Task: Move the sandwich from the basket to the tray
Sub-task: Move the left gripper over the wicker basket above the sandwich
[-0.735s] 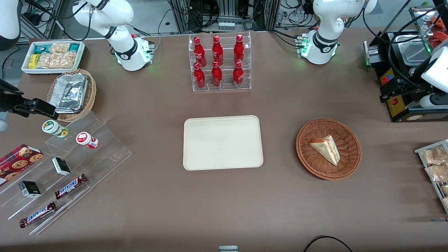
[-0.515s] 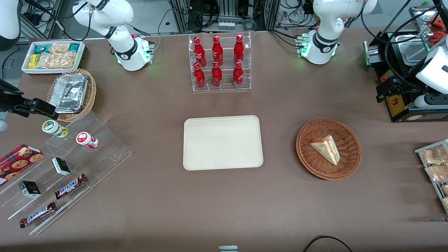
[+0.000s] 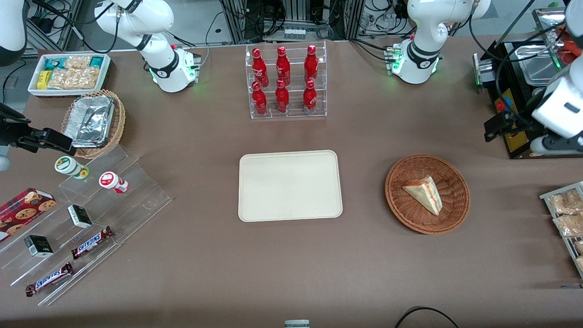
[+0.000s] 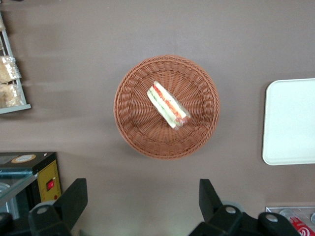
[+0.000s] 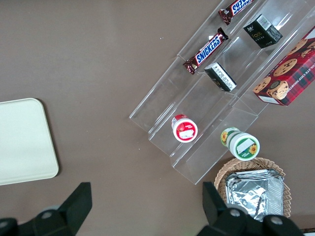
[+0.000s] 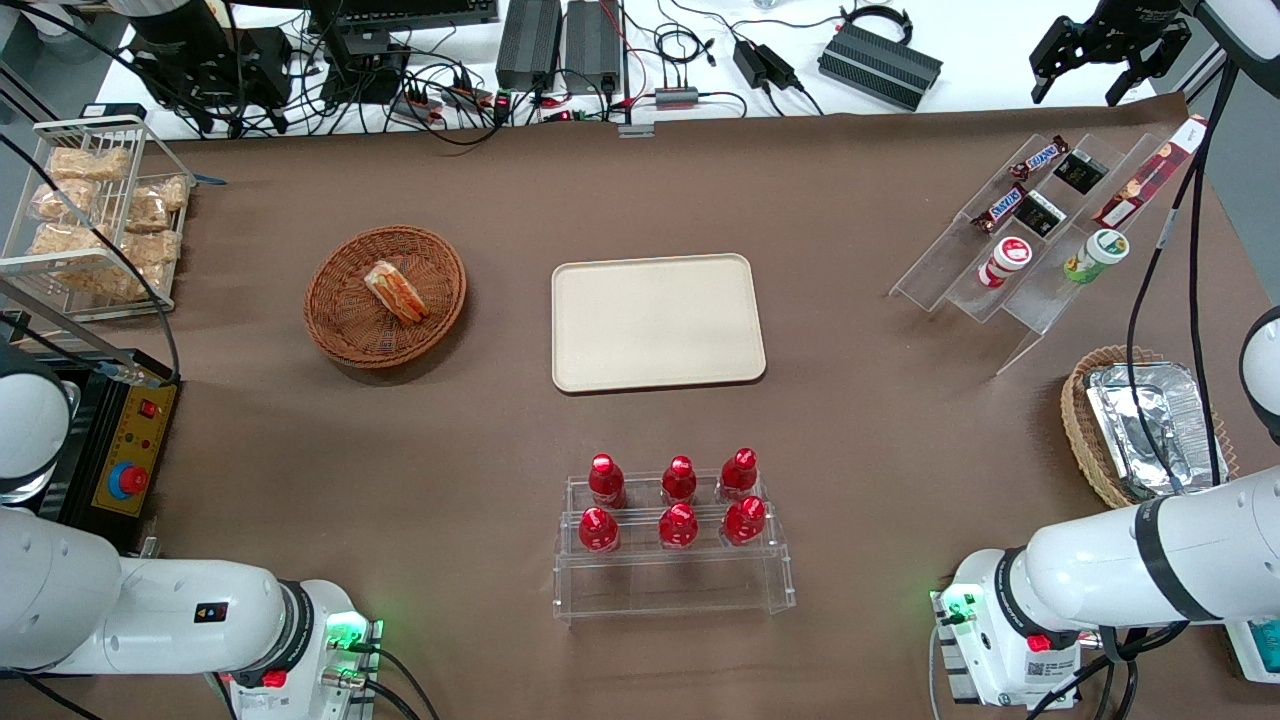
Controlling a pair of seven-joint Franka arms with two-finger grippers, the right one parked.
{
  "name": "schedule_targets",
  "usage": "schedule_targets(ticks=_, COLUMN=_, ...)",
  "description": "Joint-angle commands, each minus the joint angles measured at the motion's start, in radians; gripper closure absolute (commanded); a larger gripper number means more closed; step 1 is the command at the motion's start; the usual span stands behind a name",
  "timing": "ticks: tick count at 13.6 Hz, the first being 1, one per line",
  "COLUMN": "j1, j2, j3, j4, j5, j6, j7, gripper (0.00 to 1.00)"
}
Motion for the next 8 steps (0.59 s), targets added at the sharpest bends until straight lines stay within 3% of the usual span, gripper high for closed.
schedule_targets(ticks=1, j1=-0.003, j2=0.064, j3=0.000, j4=-0.007, j5=-0.009, j6=0.066, j7=0.006, gripper=0.00)
schedule_targets(ticks=8, j1=-0.017, j2=0.072, j3=0.000, j4=-0.254, j5=-0.001, j6=0.374, j7=-0.008, gripper=0.00)
